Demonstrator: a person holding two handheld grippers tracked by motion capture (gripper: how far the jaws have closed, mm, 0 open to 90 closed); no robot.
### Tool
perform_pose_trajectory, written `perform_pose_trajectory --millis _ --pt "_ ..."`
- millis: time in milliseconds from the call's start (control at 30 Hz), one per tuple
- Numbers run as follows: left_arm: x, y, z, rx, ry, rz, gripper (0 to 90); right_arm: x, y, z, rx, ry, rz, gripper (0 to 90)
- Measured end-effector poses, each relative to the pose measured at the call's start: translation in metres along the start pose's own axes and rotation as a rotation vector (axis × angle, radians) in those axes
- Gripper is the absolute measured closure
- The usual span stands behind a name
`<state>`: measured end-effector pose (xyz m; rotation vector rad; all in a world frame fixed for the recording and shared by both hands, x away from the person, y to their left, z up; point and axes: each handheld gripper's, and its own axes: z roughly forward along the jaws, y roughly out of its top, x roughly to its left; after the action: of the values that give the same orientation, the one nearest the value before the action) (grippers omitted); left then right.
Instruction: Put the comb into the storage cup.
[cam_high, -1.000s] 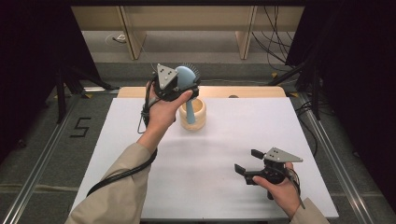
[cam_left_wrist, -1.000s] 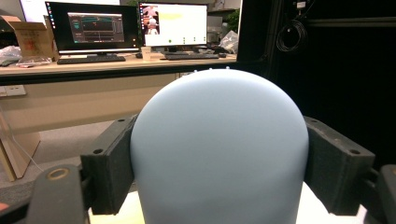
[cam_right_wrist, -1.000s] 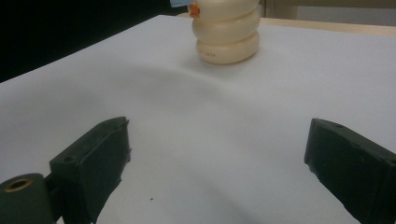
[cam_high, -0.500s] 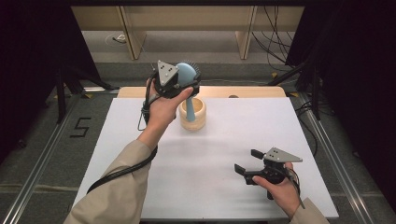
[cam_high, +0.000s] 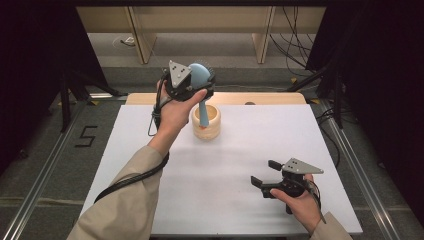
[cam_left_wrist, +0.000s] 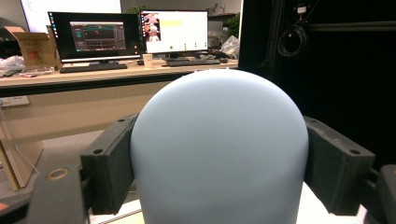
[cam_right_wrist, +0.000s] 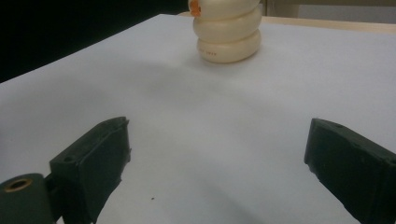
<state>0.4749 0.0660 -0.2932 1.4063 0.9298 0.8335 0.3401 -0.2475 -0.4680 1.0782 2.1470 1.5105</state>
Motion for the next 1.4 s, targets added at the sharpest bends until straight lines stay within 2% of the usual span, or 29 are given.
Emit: perform_pose_trajectory --millis 533,767,900,1133,1400 --pt "0.005 0.002 0.009 -0.017 0.017 0.007 19.6 0.0 0.0 0.0 0.001 0.002 0.003 7.7" --pt "0.009 0.001 0.013 -0.028 0.006 -0.005 19.6 0.0 -0.001 0.0 0.002 0.002 0.003 7.7" --pt "0.009 -0.001 0.015 -0.035 0.006 0.01 19.6 0.0 -0.001 0.0 0.002 0.002 0.001 7.7" --pt "0.009 0.0 0.018 -0.051 0.029 0.029 19.6 0.0 -0.001 0.0 0.002 0.002 0.002 7.8" --pt "0.011 -0.003 0.022 -0.048 0.046 0.022 19.6 0.0 -0.001 0.0 0.0 0.003 0.002 7.7"
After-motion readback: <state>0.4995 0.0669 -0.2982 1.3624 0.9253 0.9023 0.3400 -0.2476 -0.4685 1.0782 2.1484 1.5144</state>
